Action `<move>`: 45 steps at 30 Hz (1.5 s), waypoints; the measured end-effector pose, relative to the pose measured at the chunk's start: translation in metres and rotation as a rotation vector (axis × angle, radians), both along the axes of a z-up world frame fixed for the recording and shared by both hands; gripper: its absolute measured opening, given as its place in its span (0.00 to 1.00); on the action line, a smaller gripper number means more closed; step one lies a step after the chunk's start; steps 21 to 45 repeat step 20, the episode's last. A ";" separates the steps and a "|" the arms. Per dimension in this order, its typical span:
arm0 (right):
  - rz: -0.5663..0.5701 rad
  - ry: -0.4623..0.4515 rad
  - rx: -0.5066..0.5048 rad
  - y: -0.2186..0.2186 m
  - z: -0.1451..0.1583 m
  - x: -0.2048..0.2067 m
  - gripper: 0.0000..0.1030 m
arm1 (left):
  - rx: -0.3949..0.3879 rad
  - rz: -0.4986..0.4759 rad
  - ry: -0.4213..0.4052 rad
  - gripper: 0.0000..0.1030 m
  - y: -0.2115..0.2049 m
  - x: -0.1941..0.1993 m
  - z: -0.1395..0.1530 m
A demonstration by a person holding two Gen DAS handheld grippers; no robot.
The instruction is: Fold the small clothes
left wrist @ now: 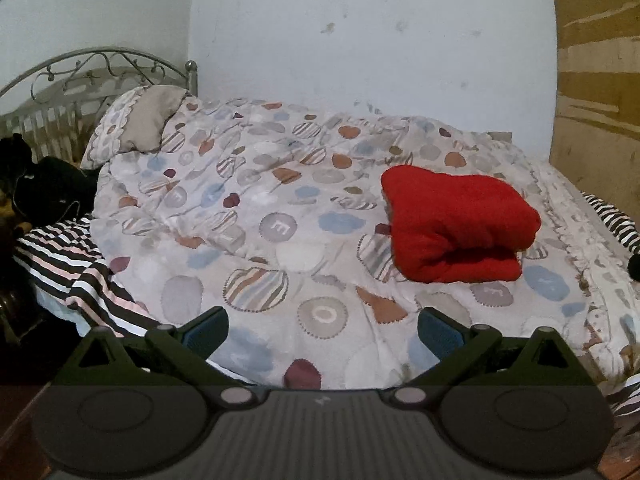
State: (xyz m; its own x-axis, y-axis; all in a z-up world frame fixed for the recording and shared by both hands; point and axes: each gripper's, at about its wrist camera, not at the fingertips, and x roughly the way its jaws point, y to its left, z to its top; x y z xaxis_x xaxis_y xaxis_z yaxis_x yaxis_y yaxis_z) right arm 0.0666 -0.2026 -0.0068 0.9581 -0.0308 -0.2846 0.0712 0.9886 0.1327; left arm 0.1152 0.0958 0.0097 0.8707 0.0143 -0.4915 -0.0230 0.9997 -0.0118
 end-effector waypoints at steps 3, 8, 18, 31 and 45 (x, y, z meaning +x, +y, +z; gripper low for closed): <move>0.001 0.002 -0.003 -0.001 0.001 0.002 1.00 | -0.024 0.001 -0.002 1.00 0.002 0.001 0.002; 0.002 0.003 -0.003 0.000 0.000 0.002 1.00 | -0.020 0.001 0.002 1.00 0.002 0.002 0.002; 0.002 0.013 0.000 0.001 -0.001 0.006 1.00 | -0.037 0.003 0.023 1.00 0.006 0.006 -0.002; 0.002 0.015 -0.002 0.002 -0.002 0.007 1.00 | -0.039 0.004 0.028 1.00 0.007 0.007 -0.002; 0.002 0.015 -0.002 0.002 -0.002 0.007 1.00 | -0.039 0.004 0.028 1.00 0.007 0.007 -0.002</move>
